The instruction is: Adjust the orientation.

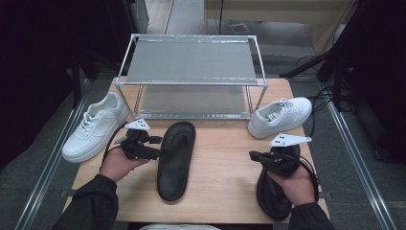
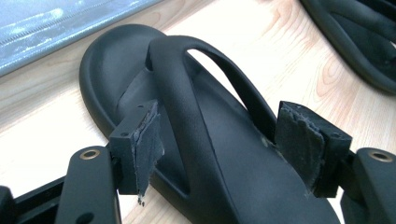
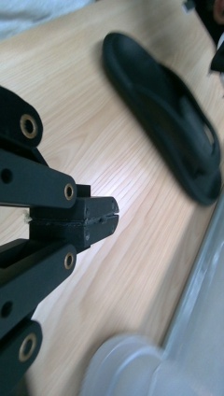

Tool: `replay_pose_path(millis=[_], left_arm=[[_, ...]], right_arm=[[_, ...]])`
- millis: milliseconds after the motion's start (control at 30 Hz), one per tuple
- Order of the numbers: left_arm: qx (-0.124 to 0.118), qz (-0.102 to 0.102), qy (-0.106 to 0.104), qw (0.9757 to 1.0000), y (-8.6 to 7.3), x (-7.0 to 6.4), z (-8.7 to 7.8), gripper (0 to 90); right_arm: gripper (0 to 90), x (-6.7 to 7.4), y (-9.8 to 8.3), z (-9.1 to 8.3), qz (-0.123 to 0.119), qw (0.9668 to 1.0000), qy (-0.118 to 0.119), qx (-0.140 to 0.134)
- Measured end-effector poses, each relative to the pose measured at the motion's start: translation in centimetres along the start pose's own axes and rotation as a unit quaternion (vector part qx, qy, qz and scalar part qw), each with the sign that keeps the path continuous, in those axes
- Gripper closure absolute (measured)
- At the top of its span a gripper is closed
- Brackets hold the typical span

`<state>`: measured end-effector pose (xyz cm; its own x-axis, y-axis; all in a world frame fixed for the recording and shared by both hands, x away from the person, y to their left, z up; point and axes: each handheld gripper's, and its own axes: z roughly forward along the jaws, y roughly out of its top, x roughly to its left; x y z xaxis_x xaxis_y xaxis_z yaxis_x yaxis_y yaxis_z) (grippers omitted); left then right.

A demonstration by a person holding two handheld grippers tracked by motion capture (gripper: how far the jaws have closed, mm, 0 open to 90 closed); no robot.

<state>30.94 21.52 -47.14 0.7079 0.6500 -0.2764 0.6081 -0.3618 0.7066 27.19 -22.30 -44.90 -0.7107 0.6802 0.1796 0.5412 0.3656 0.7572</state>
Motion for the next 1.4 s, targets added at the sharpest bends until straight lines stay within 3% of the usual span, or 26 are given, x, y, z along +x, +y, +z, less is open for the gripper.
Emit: replay_pose_path(millis=[367, 567, 900, 1400], left_arm=[[-0.003, 0.007, -0.005, 1.0, 0.5, -0.1, 0.5, 31.7], [-0.005, 0.007, -0.003, 1.0, 0.5, -0.1, 0.4, 31.7], [-0.005, 0.01, -0.002, 0.9999, 0.5, -0.1, 0.5, 31.8], [-0.004, 0.012, 0.003, 0.9999, 0.1, -0.3, 0.2, 31.9]], right_arm=[[90.0, -3.0, -4.1, -3.6, 0.025, 0.9985, -0.046, 0.016], [90.0, -3.9, -5.7, -4.2, 0.032, 0.9974, -0.054, 0.036], [90.0, -4.2, -6.6, -3.3, 0.028, 0.9952, -0.039, 0.085], [90.0, -3.9, -5.0, -1.2, 0.015, 0.996, -0.017, 0.087]])
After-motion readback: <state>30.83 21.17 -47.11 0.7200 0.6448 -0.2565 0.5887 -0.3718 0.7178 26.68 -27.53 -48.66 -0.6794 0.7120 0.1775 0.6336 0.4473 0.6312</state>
